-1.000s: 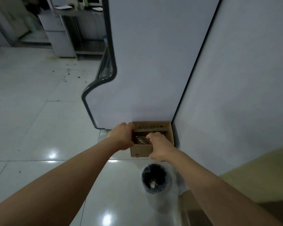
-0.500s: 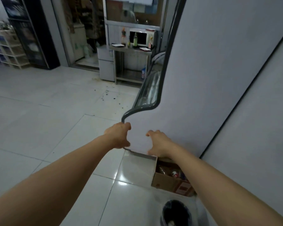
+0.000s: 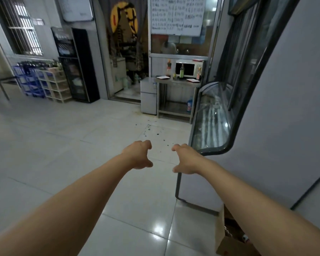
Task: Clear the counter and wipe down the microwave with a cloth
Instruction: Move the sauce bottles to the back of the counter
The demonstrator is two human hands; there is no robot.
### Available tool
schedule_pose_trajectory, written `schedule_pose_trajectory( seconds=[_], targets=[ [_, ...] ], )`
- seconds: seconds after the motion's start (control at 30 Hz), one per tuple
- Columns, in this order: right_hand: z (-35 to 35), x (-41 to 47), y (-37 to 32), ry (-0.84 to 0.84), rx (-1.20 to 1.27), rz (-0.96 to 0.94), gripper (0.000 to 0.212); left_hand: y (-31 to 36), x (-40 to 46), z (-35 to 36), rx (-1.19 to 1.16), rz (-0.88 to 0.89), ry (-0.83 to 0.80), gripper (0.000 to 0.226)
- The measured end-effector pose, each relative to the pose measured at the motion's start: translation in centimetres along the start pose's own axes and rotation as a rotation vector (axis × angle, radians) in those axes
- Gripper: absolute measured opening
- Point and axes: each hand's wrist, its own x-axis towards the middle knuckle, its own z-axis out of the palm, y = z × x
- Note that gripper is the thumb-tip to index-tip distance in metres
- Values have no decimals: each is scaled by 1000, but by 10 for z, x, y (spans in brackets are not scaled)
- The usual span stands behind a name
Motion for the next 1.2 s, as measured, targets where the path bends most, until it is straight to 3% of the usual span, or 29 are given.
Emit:
schedule_pose_trajectory(
  seconds=[0.37,0.87,1.2],
  targets=[
    [-21,151,-44,16,-29,-58,77,-81,102,-39,-21,-69,58,60],
    [-85,432,-41,9,-18,-101,81,-163,352,-105,-28,-118,117,59],
    [-120,629,-39,65,14,7,85,-243,569,-151,-41,16,105,59]
  ],
)
